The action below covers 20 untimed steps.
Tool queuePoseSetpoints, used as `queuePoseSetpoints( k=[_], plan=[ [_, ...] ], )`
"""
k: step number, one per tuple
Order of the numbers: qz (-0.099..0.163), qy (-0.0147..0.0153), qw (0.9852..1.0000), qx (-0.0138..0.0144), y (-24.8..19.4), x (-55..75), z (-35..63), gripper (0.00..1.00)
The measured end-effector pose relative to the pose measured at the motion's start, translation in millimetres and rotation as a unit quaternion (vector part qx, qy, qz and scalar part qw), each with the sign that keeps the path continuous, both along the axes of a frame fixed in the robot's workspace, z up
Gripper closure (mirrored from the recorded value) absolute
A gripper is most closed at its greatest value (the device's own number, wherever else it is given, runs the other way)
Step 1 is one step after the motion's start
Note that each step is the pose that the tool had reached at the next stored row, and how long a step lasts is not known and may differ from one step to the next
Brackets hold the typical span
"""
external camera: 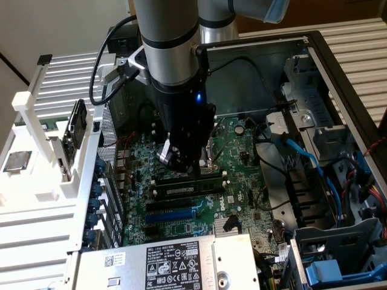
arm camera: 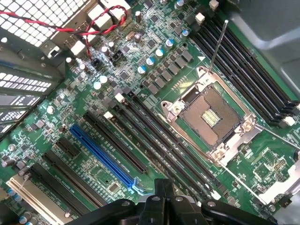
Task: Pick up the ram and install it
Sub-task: 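Press down the ram until it locks into place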
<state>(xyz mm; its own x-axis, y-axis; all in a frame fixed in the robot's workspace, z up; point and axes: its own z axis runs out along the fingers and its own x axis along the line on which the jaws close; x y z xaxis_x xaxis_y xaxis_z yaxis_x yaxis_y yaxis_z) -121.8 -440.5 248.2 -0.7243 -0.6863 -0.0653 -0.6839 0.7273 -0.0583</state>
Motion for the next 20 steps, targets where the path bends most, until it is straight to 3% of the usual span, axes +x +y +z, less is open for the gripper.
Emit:
queuePoseSetpoints(
  k=[5, 10, 16, 20],
  plan=[
    [-0.041, 0.0000, 0.9992, 0.0000, 0.0, 0.0, -0.5, 0.90],
    [-0.080, 0.0000, 0.9968, 0.0000, 0.0, 0.0, -1.1, 0.90],
    [-0.127, 0.0000, 0.9919, 0.0000, 0.0, 0.0, -1.6, 0.90],
    [-0.157, 0.0000, 0.9876, 0.0000, 0.0, 0.0, -1.9, 0.90]
  ],
)
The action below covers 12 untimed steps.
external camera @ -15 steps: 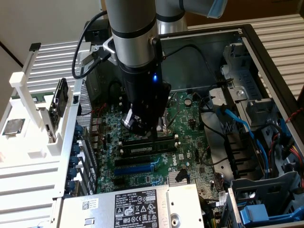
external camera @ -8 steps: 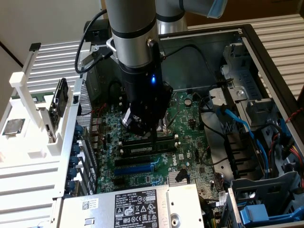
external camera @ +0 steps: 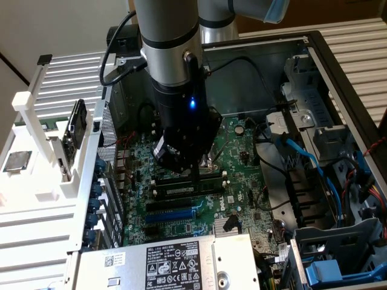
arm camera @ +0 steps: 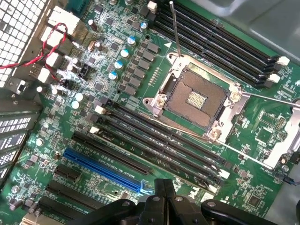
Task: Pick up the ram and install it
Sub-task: 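Press down the ram until it locks into place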
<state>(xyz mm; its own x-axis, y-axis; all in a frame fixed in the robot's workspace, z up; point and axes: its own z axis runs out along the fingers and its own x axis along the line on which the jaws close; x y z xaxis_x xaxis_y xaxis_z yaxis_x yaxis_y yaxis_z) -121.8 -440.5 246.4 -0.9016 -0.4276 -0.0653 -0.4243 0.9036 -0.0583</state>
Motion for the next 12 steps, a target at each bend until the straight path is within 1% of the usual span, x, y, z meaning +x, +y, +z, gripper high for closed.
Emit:
queuePoseSetpoints(
  k=[3, 6, 9, 12],
  plan=[
    [-0.022, 0.0000, 0.9998, 0.0000, 0.0, 0.0, -0.2, 0.90],
    [-0.043, 0.0000, 0.9991, 0.0000, 0.0, 0.0, -0.3, 0.90],
    [-0.065, 0.0000, 0.9979, 0.0000, 0.0, 0.0, -0.5, 0.90],
    [-0.086, 0.0000, 0.9963, 0.0000, 0.0, 0.0, -0.6, 0.90]
  ],
)
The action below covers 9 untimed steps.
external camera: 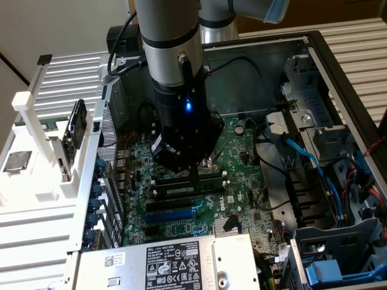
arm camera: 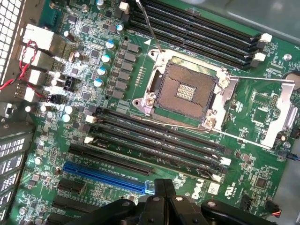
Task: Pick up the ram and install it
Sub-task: 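Press down the ram until it locks into place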
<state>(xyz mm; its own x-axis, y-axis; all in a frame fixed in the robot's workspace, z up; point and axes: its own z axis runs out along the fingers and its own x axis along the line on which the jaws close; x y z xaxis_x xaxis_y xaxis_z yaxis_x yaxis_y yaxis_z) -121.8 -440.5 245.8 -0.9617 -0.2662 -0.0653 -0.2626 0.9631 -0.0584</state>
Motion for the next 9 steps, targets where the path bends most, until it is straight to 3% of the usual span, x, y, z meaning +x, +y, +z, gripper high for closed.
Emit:
queuePoseSetpoints(
  k=[5, 9],
  plan=[
    [-0.034, -0.0001, 0.9994, 0.0003, 0.0, 0.0, -0.2, 0.90],
    [-0.060, 0.0000, 0.9982, 0.0025, 0.0, 0.0, -0.1, 0.90]
  ],
)
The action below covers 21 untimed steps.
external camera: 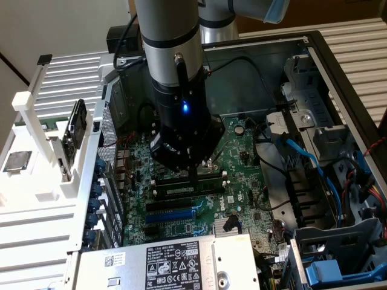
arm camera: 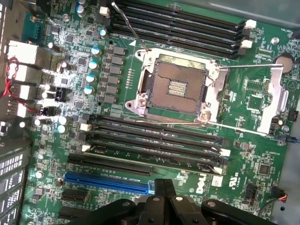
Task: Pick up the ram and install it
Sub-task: 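Press down the ram until it locks into place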
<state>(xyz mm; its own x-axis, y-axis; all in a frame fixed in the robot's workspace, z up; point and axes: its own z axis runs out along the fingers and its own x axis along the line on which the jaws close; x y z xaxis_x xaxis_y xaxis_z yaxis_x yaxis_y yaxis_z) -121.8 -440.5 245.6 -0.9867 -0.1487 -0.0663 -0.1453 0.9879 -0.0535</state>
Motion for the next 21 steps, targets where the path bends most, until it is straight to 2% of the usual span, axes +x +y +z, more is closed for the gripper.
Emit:
queuePoseSetpoints(
  k=[7, 11, 14, 17, 21],
  plan=[
    [-0.043, 0.0002, 0.9990, 0.0050, 0.0, 0.0, 0.0, 0.90],
    [-0.071, 0.0005, 0.9974, 0.0101, 0.0, -0.1, 0.0, 0.90],
    [-0.077, 0.0007, 0.9969, 0.0143, 0.0, -0.1, 0.0, 0.90],
    [-0.079, 0.0008, 0.9968, 0.0153, 0.0, -0.1, 0.0, 0.90],
    [-0.087, 0.0010, 0.9961, 0.0187, 0.0, -0.1, 0.1, 0.90]
  ],
)
